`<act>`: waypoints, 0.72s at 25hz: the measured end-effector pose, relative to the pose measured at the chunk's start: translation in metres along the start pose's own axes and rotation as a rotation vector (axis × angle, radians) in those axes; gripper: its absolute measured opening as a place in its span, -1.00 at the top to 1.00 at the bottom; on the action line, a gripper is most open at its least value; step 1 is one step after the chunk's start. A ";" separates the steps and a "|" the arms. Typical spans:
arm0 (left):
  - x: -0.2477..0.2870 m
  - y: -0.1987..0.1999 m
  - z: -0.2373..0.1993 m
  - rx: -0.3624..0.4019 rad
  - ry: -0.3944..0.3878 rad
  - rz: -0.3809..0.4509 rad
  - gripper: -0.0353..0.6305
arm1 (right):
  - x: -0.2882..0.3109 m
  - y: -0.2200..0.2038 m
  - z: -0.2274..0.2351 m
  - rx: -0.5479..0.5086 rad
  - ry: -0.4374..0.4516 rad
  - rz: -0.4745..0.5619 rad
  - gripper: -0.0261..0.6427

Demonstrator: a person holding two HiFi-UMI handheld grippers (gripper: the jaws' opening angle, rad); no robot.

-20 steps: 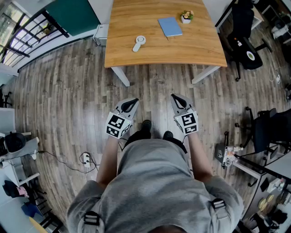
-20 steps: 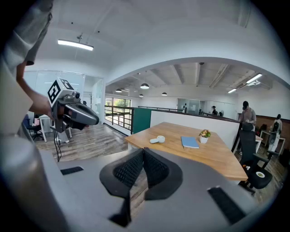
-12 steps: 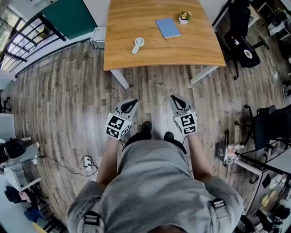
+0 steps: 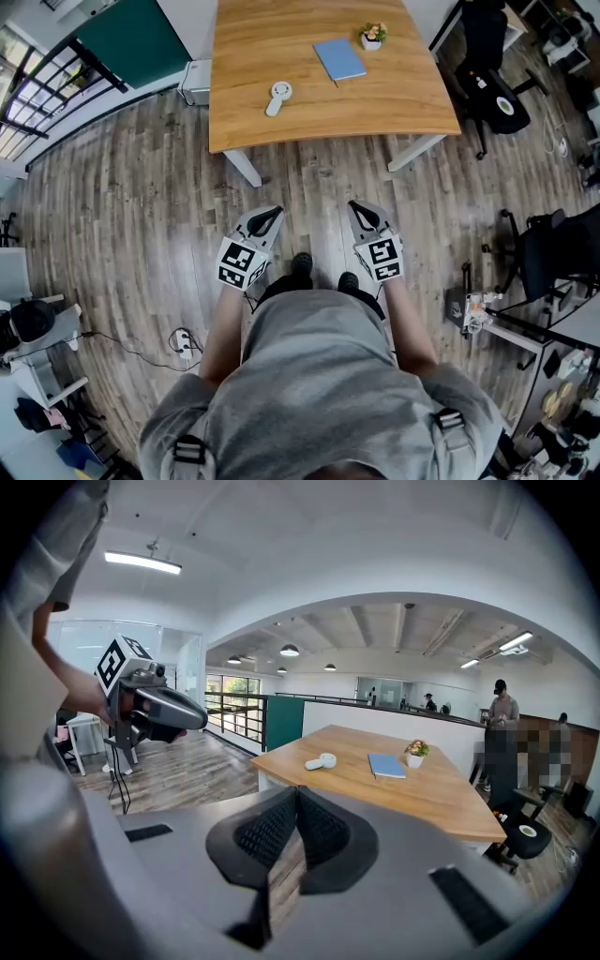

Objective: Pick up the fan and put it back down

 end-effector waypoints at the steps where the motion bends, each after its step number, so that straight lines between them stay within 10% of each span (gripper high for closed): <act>1: 0.001 0.001 -0.002 -0.001 -0.002 0.004 0.82 | 0.001 0.000 0.000 0.002 0.000 0.000 0.91; 10: 0.009 0.004 -0.014 -0.005 -0.045 0.017 0.79 | 0.010 0.008 -0.004 0.027 0.031 0.047 0.68; 18: 0.015 0.007 -0.023 0.000 -0.070 0.020 0.23 | 0.019 0.017 -0.004 0.062 0.055 0.089 0.14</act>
Point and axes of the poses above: the fingertips, and each gripper's own axes: x forward along the fingers, z to its right, y out of its top, the point moved 1 cm from there along -x, backward along the fingers, and after that the axes turned 6 degrees about y, right-handed, at the moved point
